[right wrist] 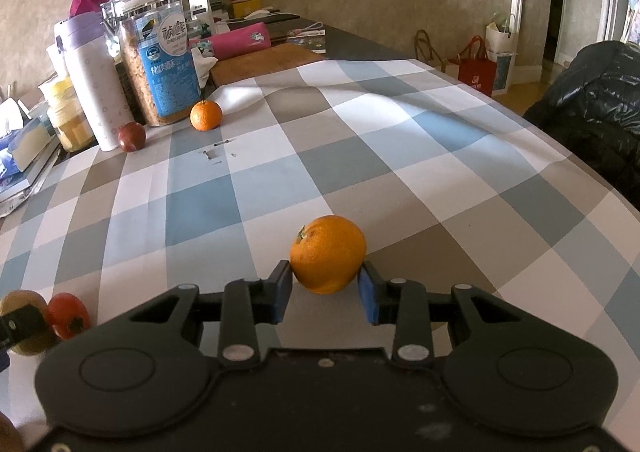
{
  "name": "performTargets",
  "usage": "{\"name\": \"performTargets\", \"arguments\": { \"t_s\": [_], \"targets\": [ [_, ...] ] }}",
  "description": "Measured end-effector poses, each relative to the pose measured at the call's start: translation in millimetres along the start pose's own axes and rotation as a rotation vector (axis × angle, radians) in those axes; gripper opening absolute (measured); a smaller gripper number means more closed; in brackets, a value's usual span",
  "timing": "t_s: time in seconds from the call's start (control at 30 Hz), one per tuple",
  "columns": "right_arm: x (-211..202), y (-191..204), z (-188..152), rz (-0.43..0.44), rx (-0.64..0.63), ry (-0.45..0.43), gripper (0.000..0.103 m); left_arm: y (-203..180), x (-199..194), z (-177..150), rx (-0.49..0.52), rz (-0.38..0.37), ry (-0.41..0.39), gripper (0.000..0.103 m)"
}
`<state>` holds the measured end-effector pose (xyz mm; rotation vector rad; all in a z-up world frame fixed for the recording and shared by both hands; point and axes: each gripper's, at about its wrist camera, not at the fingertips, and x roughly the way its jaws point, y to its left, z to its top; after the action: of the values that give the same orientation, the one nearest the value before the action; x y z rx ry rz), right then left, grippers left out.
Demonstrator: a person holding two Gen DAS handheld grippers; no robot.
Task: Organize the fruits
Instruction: 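Close the left tool on the kiwi while the right tool closes on the orange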
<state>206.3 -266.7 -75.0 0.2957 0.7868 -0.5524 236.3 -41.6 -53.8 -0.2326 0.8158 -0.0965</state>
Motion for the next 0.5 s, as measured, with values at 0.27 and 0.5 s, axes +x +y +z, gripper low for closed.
{"name": "performTargets", "arguments": {
  "t_s": [0.27,0.5],
  "targets": [
    [-0.2,0.9,-0.7,-0.003,-0.001,-0.001,0.036,-7.9,3.8,3.4,-0.001,0.039,0.005,0.075],
    [-0.2,1.0,-0.8,-0.004,-0.001,-0.002,0.036,-8.4,9.8,9.3,-0.022,0.068,0.001,0.076]
  ]
}}
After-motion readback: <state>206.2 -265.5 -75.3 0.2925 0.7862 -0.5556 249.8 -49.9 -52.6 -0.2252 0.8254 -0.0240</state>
